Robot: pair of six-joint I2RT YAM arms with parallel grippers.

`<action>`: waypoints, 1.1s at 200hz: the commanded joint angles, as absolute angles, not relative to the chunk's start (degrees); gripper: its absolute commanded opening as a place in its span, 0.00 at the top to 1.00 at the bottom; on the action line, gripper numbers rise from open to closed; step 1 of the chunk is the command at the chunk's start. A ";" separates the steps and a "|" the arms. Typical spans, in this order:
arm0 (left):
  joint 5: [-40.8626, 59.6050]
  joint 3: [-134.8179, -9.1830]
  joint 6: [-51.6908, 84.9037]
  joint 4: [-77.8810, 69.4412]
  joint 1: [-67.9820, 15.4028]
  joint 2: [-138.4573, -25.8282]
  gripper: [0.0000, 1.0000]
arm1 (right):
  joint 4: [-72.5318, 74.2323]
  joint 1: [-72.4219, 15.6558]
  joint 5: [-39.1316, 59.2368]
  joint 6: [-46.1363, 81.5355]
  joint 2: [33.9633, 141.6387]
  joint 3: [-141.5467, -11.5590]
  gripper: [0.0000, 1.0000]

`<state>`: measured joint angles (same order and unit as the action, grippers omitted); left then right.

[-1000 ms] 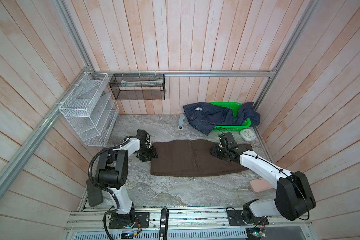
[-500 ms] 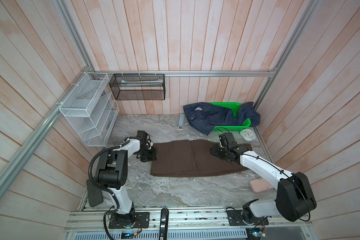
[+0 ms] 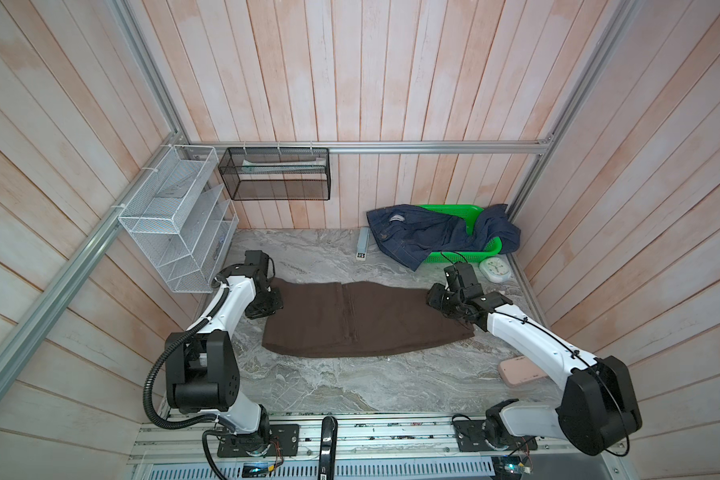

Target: Fold and stack the trousers

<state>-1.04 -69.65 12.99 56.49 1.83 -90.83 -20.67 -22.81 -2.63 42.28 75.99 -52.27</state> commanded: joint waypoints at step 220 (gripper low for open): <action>12.64 -87.84 26.19 60.66 -20.04 -89.51 1.00 | -1.95 -12.00 16.60 25.94 83.95 -39.04 0.48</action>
<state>7.03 -85.73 19.77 65.04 -15.59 -89.56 -4.60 -12.27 14.74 27.97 82.37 -40.25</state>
